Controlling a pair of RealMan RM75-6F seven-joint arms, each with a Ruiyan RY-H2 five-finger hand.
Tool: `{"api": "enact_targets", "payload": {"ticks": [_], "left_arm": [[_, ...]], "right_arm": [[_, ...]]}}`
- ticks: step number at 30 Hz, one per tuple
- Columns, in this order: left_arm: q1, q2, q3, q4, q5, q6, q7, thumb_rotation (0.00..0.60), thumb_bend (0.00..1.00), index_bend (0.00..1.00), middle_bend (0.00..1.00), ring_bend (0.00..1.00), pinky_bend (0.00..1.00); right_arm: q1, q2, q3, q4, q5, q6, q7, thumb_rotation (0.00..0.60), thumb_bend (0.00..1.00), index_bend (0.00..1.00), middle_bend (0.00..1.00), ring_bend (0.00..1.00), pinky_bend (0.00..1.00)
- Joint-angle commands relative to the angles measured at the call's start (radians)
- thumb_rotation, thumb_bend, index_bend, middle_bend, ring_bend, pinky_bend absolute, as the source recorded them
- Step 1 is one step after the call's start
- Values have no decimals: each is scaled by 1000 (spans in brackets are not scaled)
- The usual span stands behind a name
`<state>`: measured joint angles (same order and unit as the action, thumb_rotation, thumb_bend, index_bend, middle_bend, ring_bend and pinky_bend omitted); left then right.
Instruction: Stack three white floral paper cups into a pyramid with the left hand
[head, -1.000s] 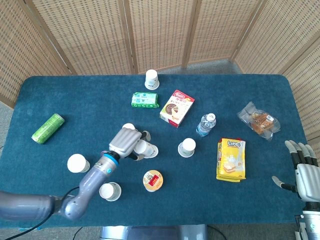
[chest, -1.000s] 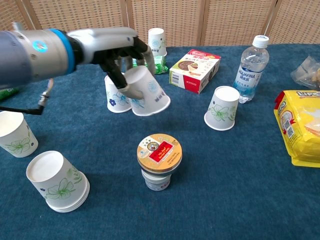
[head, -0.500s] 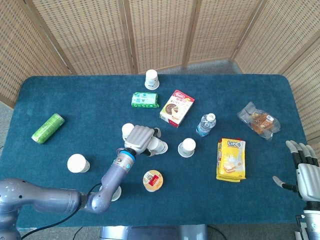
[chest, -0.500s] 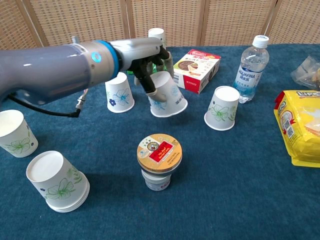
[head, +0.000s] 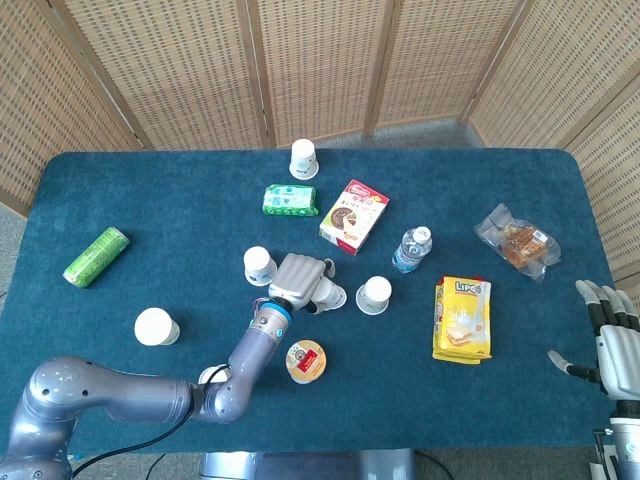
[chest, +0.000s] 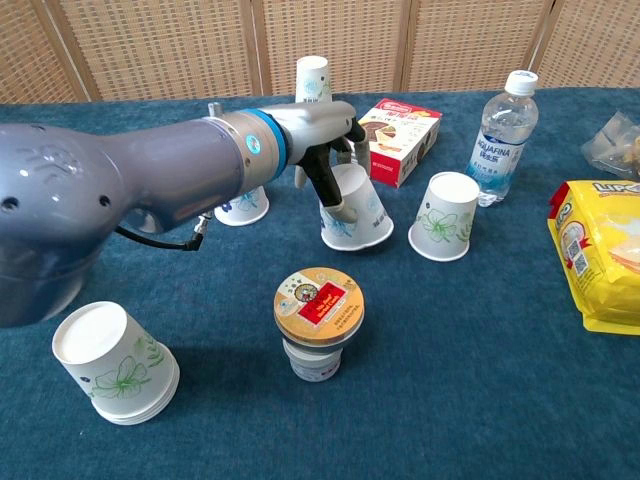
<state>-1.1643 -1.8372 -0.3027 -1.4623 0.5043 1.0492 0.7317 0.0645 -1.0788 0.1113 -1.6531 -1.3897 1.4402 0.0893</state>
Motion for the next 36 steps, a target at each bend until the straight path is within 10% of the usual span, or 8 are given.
{"api": "enact_targets", "payload": {"ticks": [1, 13, 36], "left_arm": [[-3, -14, -2, 16, 8, -3, -8, 600, 259, 350, 474, 467, 534], [13, -30, -11, 6, 51, 15, -34, 600, 250, 75, 42, 40, 367], [178, 421, 97, -303, 157, -52, -120, 600, 241, 31, 0, 0, 184]], "right_arm": [[0, 1, 1, 0, 1, -1, 3, 600, 0, 0, 0, 0, 0], [2, -1, 1, 5, 2, -5, 4, 600, 0, 0, 0, 0, 0], [6, -11, -5, -5, -10, -3, -27, 600, 0, 0, 0, 0, 0]]}}
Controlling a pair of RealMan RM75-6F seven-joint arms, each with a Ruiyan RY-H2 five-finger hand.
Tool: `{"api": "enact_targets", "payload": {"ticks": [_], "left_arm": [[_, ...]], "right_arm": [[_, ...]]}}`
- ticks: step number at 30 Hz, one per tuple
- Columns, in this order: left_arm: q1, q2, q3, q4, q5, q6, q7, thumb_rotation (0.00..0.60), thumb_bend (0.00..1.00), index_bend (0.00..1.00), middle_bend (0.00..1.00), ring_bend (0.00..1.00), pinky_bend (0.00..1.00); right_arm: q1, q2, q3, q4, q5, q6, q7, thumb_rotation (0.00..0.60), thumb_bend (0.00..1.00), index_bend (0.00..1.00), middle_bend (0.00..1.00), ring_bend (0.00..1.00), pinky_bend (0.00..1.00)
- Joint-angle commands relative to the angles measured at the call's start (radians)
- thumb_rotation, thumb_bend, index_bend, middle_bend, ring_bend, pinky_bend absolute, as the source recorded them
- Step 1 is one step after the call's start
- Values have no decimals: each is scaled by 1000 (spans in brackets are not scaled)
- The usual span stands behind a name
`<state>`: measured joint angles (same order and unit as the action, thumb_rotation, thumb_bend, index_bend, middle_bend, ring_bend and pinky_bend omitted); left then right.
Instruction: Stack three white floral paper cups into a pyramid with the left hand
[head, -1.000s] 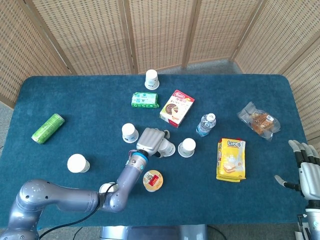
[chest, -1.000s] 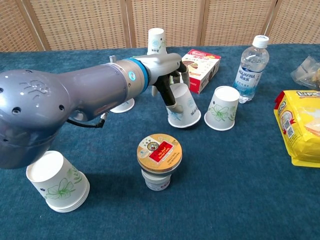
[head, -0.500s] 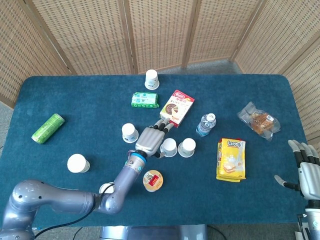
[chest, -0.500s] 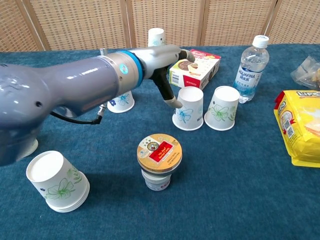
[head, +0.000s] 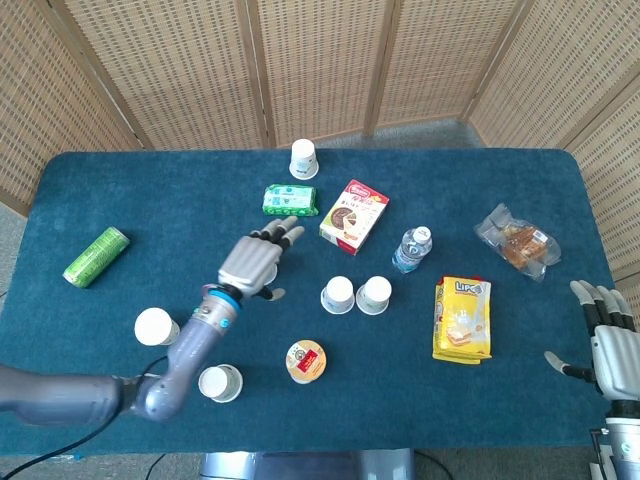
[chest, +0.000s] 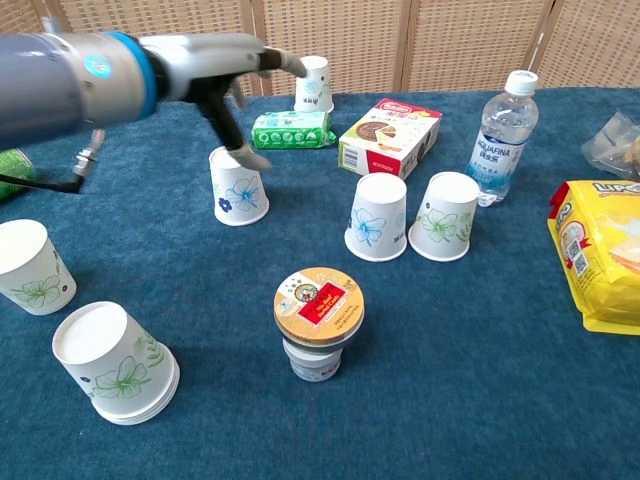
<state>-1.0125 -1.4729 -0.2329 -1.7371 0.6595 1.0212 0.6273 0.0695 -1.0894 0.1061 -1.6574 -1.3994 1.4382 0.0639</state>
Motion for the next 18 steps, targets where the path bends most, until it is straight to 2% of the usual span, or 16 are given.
{"api": "enact_targets", "payload": {"ticks": [1, 8, 18], "left_arm": [[30, 70, 32, -29, -2, -31, -21, 600, 241, 29, 0, 0, 170], [31, 105, 72, 12, -56, -71, -20, 600, 241, 3, 0, 0, 96], [11, 11, 84, 127, -118, -72, -22, 600, 241, 0, 0, 0, 50]], "right_arm": [[1, -2, 0, -1, 0, -1, -3, 600, 0, 0, 0, 0, 0], [7, -13, -5, -3, -4, -8, -25, 600, 0, 0, 0, 0, 0], [7, -15, -3, 2, 4, -8, -27, 600, 0, 0, 0, 0, 0]]}}
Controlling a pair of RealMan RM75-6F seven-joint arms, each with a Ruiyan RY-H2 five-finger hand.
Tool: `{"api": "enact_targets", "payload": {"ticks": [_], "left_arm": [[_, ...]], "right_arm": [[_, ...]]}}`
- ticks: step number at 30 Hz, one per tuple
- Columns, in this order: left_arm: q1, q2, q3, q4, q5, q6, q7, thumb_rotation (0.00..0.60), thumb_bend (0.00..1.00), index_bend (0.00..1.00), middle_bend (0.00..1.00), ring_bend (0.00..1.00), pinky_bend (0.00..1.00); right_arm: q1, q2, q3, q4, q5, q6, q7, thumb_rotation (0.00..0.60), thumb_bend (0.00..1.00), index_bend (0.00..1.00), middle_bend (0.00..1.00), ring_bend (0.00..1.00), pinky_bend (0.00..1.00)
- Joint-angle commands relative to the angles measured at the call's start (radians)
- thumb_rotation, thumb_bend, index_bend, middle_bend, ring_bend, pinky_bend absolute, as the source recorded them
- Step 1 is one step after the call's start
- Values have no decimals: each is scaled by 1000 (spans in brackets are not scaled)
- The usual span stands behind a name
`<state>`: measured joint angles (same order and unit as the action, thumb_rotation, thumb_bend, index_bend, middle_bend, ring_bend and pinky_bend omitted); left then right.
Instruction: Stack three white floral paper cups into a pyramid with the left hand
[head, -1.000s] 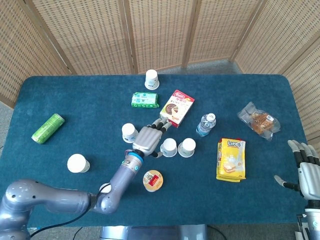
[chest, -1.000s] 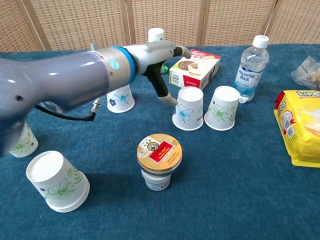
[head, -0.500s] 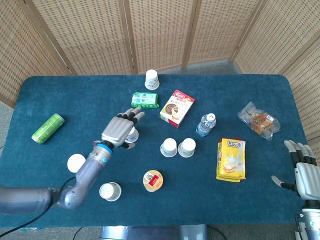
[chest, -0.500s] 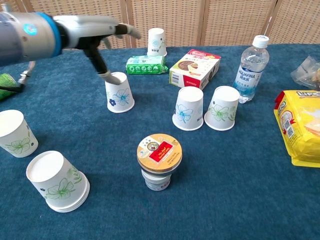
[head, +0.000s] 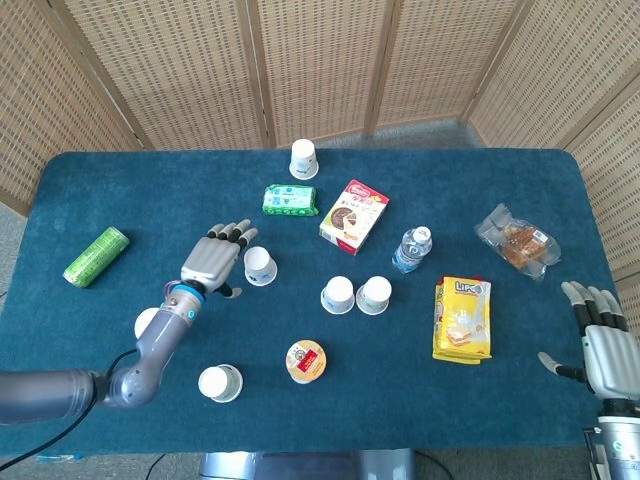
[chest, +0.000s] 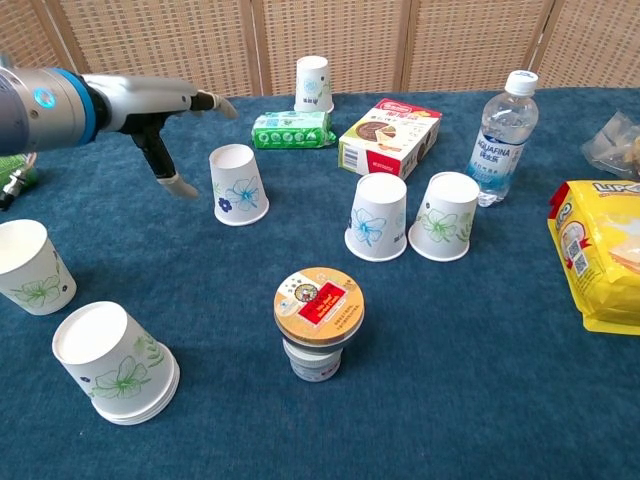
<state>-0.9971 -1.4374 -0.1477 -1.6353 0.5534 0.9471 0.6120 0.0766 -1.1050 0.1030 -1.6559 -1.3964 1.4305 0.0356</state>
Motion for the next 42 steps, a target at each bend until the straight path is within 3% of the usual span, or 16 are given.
{"api": "enact_targets", "payload": {"ticks": [1, 7, 16, 30, 36, 42], "left_arm": [[-6, -34, -1, 36, -15, 2, -6, 600, 241, 0, 0, 0, 53], [-22, -86, -15, 81, -35, 24, 6, 600, 241, 25, 19, 17, 219], [-43, -138, -27, 100, -90, 102, 87, 600, 255, 175, 263, 272, 436], [-42, -209, -49, 146, -82, 156, 125, 600, 314, 310, 466, 467, 548], [-27, -205, -58, 142, -41, 168, 111, 600, 316, 313, 471, 466, 546], [-1, -150, -67, 93, 68, 121, 25, 600, 316, 316, 475, 466, 543]], "right_arm": [[0, 1, 0, 0, 1, -1, 3, 600, 0, 0, 0, 0, 0], [-2, 6, 1, 0, 2, 2, 11, 600, 0, 0, 0, 0, 0], [-4, 11, 3, -1, 2, 5, 23, 600, 0, 0, 0, 0, 0], [-4, 11, 4, 2, 4, 3, 26, 600, 0, 0, 0, 0, 0], [-4, 9, 3, 5, 0, 5, 27, 600, 0, 0, 0, 0, 0], [-3, 8, 2, 4, 0, 4, 23, 600, 0, 0, 0, 0, 0]]}}
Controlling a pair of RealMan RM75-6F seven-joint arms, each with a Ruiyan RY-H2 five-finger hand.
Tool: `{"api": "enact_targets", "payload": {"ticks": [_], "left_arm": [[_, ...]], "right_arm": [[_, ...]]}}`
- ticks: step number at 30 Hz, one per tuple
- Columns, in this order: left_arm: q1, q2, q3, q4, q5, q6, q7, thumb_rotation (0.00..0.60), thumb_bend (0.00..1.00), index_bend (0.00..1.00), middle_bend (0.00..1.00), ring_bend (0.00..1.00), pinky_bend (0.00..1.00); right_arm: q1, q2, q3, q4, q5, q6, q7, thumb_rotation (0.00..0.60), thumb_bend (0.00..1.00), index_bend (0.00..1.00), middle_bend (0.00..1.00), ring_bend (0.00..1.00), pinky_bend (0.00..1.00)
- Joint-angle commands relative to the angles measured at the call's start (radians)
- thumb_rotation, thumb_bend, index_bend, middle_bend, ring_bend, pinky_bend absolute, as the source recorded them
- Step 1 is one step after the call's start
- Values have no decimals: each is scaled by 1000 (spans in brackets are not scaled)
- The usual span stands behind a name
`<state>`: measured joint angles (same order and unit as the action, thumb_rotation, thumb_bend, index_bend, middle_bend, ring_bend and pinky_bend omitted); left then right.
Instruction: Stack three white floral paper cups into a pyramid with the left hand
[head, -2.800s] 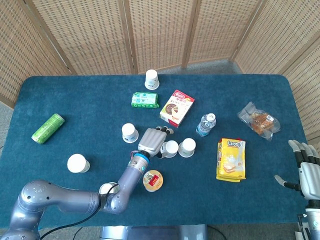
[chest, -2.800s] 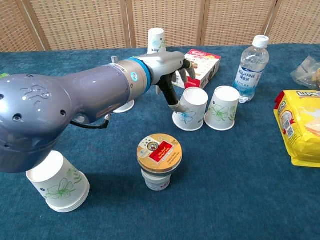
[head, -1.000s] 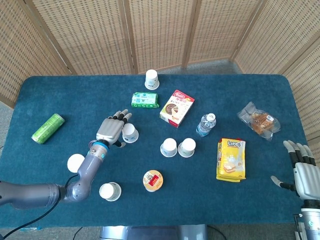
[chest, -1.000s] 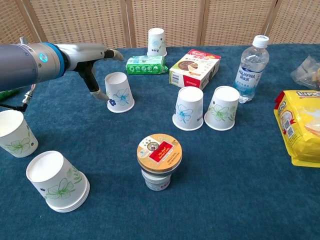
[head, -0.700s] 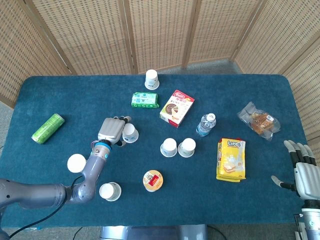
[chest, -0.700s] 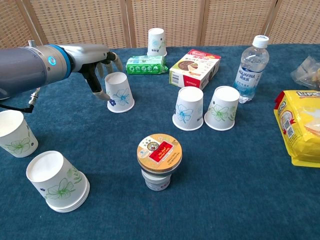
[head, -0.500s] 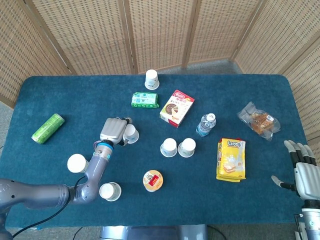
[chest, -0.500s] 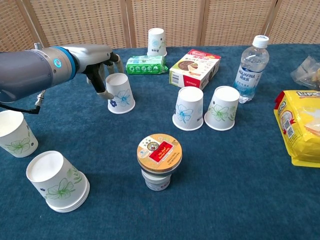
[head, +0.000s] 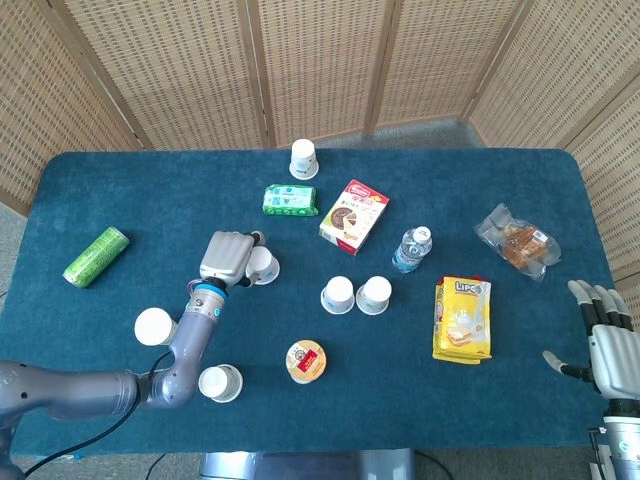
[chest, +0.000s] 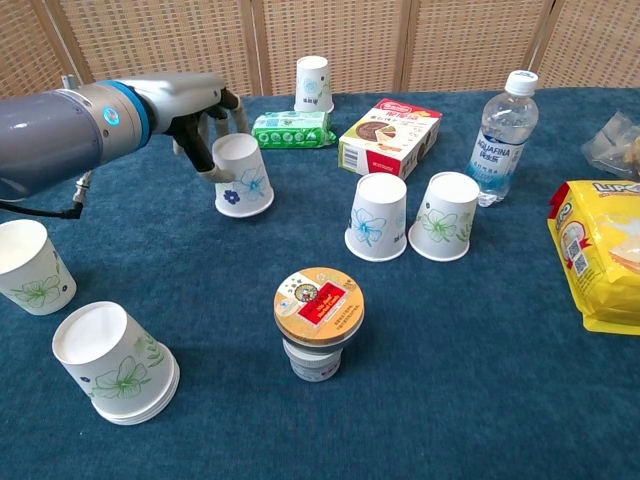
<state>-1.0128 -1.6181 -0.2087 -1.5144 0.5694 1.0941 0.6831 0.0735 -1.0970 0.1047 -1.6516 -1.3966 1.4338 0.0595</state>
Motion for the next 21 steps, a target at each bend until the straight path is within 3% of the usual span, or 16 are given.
{"api": "enact_targets", "payload": {"ticks": [1, 7, 15, 21], "left_arm": [[20, 38, -10, -35, 73, -29, -65, 600, 315, 317, 475, 465, 542], [34, 77, -54, -92, 154, -32, -149, 600, 312, 317, 475, 463, 540], [-4, 106, -114, -198, 127, -20, -116, 600, 304, 317, 474, 453, 533], [-54, 63, -157, -217, 106, -7, -106, 600, 301, 317, 473, 450, 529]], "right_arm": [[0, 0, 0, -1, 0, 0, -1, 600, 0, 0, 0, 0, 0], [0, -1, -1, -5, 0, 1, -5, 600, 0, 0, 0, 0, 0], [0, 0, 0, -1, 5, -2, 1, 600, 0, 0, 0, 0, 0], [1, 0, 1, -1, 6, -5, 3, 600, 0, 0, 0, 0, 0]]}}
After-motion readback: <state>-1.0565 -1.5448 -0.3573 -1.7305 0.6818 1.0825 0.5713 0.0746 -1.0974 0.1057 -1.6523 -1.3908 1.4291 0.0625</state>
